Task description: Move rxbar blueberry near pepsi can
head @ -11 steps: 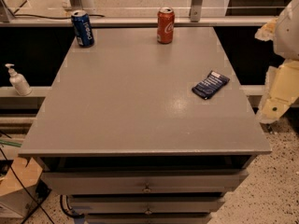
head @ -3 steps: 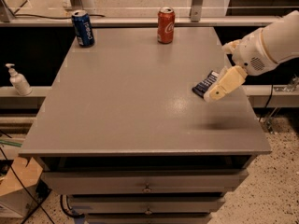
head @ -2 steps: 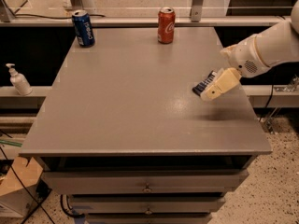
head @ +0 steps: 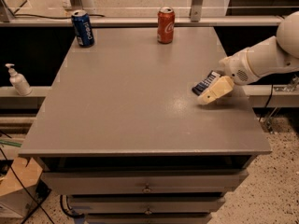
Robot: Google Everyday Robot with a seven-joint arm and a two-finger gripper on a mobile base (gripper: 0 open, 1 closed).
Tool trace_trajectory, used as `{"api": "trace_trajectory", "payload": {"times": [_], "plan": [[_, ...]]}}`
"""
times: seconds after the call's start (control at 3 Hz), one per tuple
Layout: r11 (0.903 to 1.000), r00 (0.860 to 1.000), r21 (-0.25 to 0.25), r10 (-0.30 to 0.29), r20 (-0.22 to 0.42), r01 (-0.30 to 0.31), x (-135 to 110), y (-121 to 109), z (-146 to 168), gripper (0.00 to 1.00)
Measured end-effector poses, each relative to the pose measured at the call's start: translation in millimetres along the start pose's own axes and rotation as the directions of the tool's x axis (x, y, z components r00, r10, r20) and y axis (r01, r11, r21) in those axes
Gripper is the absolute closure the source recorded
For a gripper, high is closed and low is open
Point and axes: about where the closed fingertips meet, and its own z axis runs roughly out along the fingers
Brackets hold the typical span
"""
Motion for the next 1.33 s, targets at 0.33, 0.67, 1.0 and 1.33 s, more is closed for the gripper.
{"api": "trace_trajectory", "payload": {"times": [0.33, 0.67, 1.0, 1.33], "plan": [[0.9998, 1.0, -0.007, 0.021, -0.011, -0.021, 10, -4, 10, 0.17], [1.0, 1.0, 0.004, 0.001, -0.02, -0.001, 5, -2, 8, 0.39], [0.9994, 0.999, 0.019, -0.028, -0.017, 0.028, -6, 2, 1, 0.63], [0.9986, 0.999, 0.029, -0.044, -0.014, 0.045, -13, 4, -3, 0.87]]}}
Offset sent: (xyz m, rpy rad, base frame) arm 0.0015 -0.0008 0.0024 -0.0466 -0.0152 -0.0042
